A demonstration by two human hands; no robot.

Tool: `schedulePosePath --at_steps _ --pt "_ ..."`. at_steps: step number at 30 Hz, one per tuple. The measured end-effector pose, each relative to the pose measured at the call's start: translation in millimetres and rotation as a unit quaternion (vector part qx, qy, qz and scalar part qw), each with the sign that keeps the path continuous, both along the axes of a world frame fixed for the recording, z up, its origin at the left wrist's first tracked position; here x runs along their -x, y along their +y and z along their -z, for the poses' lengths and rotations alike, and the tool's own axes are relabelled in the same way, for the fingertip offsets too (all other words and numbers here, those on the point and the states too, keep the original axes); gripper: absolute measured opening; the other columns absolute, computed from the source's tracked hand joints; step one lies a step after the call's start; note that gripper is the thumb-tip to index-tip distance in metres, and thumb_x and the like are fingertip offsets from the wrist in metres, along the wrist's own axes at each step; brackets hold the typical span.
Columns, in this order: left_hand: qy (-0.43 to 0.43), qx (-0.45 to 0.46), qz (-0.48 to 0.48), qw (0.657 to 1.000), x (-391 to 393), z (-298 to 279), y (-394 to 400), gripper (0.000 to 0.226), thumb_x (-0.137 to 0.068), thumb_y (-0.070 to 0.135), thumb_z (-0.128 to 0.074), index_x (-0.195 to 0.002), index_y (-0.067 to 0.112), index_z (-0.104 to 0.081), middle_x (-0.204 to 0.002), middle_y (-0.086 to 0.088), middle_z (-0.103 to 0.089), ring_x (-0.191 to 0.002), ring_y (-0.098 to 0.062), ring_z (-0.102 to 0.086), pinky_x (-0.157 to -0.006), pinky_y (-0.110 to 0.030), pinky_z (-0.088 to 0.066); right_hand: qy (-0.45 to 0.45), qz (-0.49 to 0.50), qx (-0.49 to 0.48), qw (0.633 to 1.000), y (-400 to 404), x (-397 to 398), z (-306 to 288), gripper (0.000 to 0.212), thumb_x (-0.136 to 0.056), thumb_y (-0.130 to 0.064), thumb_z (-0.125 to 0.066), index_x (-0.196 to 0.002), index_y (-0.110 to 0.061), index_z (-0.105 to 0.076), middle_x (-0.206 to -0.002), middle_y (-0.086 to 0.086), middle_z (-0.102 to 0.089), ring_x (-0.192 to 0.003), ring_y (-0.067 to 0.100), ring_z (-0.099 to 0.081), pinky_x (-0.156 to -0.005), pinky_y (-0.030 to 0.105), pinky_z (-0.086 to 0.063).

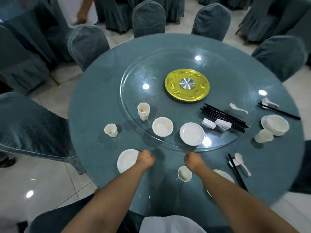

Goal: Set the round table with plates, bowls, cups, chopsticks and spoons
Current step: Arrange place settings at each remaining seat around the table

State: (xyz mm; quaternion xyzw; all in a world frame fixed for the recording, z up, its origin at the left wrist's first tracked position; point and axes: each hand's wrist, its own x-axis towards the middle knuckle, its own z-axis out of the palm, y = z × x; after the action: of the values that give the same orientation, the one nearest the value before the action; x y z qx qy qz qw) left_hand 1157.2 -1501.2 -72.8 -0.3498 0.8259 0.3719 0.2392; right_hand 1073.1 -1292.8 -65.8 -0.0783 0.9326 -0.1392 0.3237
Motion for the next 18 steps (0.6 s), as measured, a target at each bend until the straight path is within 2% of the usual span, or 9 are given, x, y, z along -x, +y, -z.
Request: schedulePosePath --at_steps 3,5,7,10,13,18 --pt "-0.014 -0.116 -0.028 0.993 6 10 32 0.025 -0.089 0.006 -0.049 -0.093 -0.007 -0.069 -0.097 -0.028 -0.069 -0.092 -0.035 -0.069 -0.085 -0.039 -0.056 -0.025 -0.005 -0.031 0.999 19 -8 5 0.029 -0.099 -0.019 -0.042 -0.116 -0.004 -0.06 -0.124 0.017 -0.062 -0.115 0.034 -0.058 -0.091 0.032 -0.046" --pt "-0.033 -0.172 -0.034 0.984 9 13 54 0.023 -0.09 0.003 -0.045 -0.073 0.004 -0.06 -0.075 -0.023 -0.058 -0.067 -0.028 -0.059 -0.072 -0.032 -0.047 -0.042 0.003 -0.035 0.998 32 -14 8 0.03 -0.099 -0.017 -0.04 -0.116 -0.005 -0.061 -0.124 0.017 -0.063 -0.114 0.033 -0.059 -0.092 0.032 -0.046" --pt "-0.041 -0.205 -0.052 0.976 11 17 69 0.029 -0.091 0.001 -0.041 -0.065 0.011 -0.047 -0.062 -0.013 -0.046 -0.055 -0.021 -0.045 -0.064 -0.029 -0.038 -0.049 0.009 -0.032 0.998 39 -18 11 0.03 -0.098 -0.015 -0.04 -0.115 -0.004 -0.063 -0.123 0.016 -0.064 -0.112 0.032 -0.06 -0.092 0.033 -0.048" --pt "-0.051 -0.239 -0.055 0.968 15 25 88 0.023 -0.095 0.004 -0.044 -0.074 0.01 -0.051 -0.068 -0.011 -0.051 -0.062 -0.022 -0.052 -0.061 -0.03 -0.046 -0.059 0.022 -0.021 0.998 48 -22 15 0.03 -0.097 -0.014 -0.043 -0.115 -0.005 -0.065 -0.123 0.015 -0.065 -0.113 0.03 -0.06 -0.094 0.032 -0.048" --pt "-0.048 -0.244 -0.059 0.967 20 30 100 0.008 -0.095 0.009 -0.052 -0.089 0.01 -0.058 -0.087 -0.009 -0.06 -0.08 -0.022 -0.061 -0.074 -0.03 -0.055 -0.06 0.034 -0.019 0.997 54 -24 17 0.027 -0.097 -0.014 -0.045 -0.111 -0.004 -0.065 -0.12 0.015 -0.066 -0.111 0.03 -0.061 -0.091 0.031 -0.047" --pt "-0.072 -0.278 -0.064 0.956 22 37 116 0.019 -0.091 0.003 -0.052 -0.074 0.012 -0.054 -0.069 -0.007 -0.052 -0.058 -0.012 -0.052 -0.057 -0.02 -0.047 -0.077 0.042 -0.023 0.996 63 -24 18 0.025 -0.096 -0.011 -0.047 -0.11 -0.004 -0.067 -0.12 0.014 -0.066 -0.111 0.028 -0.061 -0.087 0.028 -0.045"
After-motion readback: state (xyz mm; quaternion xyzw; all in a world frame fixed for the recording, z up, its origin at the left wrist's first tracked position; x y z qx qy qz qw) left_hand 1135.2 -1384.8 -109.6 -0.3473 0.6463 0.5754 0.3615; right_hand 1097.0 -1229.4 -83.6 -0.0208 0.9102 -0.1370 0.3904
